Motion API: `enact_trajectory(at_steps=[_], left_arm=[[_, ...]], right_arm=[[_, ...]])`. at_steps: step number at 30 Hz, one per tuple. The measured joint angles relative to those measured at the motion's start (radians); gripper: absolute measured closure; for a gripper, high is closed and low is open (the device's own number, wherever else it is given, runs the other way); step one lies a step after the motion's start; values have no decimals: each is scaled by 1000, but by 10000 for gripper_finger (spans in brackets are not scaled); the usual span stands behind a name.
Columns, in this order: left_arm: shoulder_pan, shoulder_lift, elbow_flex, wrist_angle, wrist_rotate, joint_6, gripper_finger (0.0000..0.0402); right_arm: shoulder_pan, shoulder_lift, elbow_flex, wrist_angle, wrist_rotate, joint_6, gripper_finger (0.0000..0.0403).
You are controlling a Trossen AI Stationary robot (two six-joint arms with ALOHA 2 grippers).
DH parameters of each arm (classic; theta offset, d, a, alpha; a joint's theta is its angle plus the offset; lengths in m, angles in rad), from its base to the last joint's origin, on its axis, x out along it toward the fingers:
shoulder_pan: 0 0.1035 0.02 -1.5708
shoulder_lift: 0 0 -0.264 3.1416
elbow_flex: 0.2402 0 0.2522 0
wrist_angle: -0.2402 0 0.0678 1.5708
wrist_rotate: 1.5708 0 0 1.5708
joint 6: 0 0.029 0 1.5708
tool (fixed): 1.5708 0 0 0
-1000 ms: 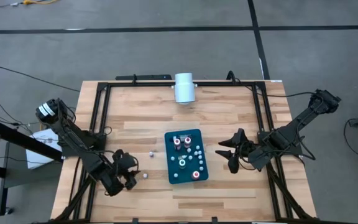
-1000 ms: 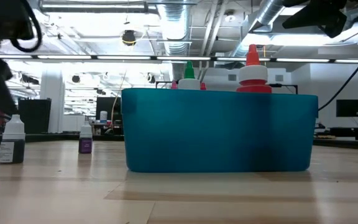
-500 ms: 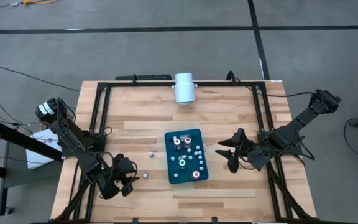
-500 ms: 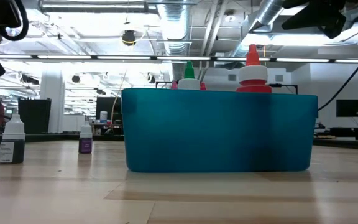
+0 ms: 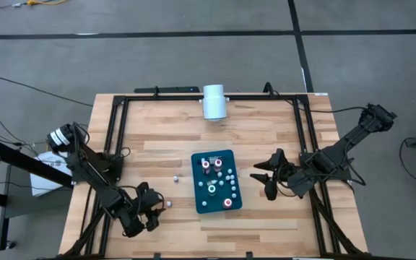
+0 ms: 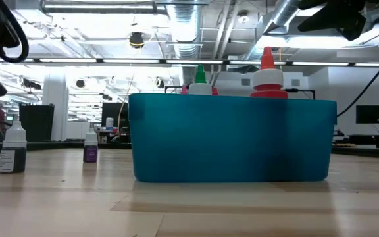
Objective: Pick & Place food coloring
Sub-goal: Put the small red food coloring bottle into the blue bin
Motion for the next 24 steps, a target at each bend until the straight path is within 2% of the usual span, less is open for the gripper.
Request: enact_trajectory(at_steps=[8,14,19,24], left_arm=[[21,77,0,45,1,37,237],[48,83,0,21,-26,62,237],[62,83,0,39,15,115,237],[62,83,0,40,8,116,237]], right_arm=[[0,0,0,0,0,0,221],[0,0,0,1,0,1,221],[0,0,0,2,0,1,221],[0,0,0,2,0,2,221]])
